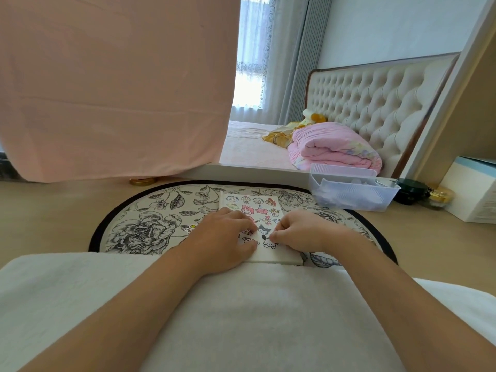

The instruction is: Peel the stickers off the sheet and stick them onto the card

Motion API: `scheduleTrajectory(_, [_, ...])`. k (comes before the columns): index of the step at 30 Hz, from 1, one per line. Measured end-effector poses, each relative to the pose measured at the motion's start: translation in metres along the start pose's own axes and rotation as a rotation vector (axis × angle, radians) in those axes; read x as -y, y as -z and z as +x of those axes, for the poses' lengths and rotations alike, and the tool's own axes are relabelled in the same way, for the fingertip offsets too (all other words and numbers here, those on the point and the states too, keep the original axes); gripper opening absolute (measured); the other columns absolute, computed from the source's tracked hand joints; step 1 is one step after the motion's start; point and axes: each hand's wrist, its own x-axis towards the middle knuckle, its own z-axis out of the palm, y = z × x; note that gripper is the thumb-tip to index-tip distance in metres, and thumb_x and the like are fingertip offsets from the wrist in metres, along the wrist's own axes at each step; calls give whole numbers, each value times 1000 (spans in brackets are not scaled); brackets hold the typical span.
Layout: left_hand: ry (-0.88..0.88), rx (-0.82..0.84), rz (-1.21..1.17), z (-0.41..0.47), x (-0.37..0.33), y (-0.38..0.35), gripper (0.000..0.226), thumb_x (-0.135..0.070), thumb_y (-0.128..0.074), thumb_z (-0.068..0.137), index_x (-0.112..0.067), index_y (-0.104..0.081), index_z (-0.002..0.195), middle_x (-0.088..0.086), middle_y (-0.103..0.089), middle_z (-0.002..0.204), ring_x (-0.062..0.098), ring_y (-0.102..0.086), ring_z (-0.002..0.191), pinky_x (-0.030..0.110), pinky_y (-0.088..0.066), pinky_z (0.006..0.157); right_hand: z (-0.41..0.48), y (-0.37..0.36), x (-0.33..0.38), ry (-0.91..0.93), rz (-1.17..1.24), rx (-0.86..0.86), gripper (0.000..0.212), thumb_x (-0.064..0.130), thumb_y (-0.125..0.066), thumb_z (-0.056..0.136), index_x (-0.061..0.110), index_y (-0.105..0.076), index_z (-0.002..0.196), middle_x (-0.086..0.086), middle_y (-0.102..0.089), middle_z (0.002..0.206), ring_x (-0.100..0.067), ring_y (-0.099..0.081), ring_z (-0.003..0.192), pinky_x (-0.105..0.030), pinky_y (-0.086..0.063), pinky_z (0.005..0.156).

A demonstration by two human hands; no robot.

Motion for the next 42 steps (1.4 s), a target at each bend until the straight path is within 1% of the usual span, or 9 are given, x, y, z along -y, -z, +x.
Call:
scheduleTrajectory(7, [-56,-58,-50,-1,-2,-1,35,-39,-57,92,-35,-61,126,-22,-56,132,4,-42,128,34,-38,108,3,-6,-2,9,-45,-68,32,39,-68,91,9,-77,92,0,-69,79,-12,-56,68,-28,-48,65])
scheduleTrajectory(12, [-111,-45,-55,-4,-9,-2,26,-31,-54,92,-36,-71,112,-25,-63,117,-3,-50,114,28,-50,90,-3,-11,-4,2,-104,-214,21,47,-73,83,27,-75,82,12,-69,84,-7,-64,77,-31,-56,75])
scheduleTrajectory(17, [-124,-28,-2,-5,-13,1,27,-33,-52,94,-35,-70,114,-26,-56,128,1,-54,111,22,-46,81,-17,-17,-4,33,-281,-372,48,59,-69,84,45,-54,128,13,-65,110,-12,-62,105,-35,-52,90])
scheduleTrajectory(20, [-163,-22,27,-6,-16,3,28,-29,-50,95,-34,-69,116,-23,-58,125,8,-57,108,24,-47,84,-30,-20,-6,179,-353,-416,37,49,-63,93,44,-56,129,16,-59,118,-10,-60,108,-32,-50,88])
scheduleTrajectory(26, [-225,-9,102,-8,-23,5,43,-28,-41,93,-38,-64,128,-20,-62,129,11,-59,116,28,-50,92,-48,-34,-20,281,-432,-292,36,43,-36,103,37,-61,128,17,-51,130,-10,-48,120,-31,-47,91])
scheduleTrajectory(29, [-232,22,108,-12,-29,5,47,-34,-37,93,-36,-60,134,-17,-57,141,11,-55,128,32,-49,101,-53,-35,-25,289,-422,-267,38,43,-36,103,34,-61,130,15,-47,141,-11,-43,129,-32,-47,97])
scheduleTrajectory(33, [-222,55,50,-21,-29,4,43,-34,-40,100,-33,-55,141,-15,-52,146,7,-48,134,29,-41,111,-53,-34,-27,282,-380,-256,37,44,-37,102,35,-63,127,17,-47,136,-10,-43,127,-32,-47,94])
scheduleTrajectory(38, [-169,41,-50,-25,-33,5,37,-29,-49,100,-28,-64,133,-16,-58,140,8,-52,126,19,-38,106,-49,-32,-27,242,-386,-149,52,43,-30,101,42,-32,153,12,-32,144,-15,-29,133,-44,-40,106])
scheduleTrajectory(42, [-145,58,-24,-25,-31,3,37,-29,-46,100,-30,-63,133,-19,-56,141,10,-49,130,26,-43,106,-49,-31,-26,252,-371,-141,53,42,-31,101,41,-31,154,11,-30,146,-15,-27,135,-43,-39,107])
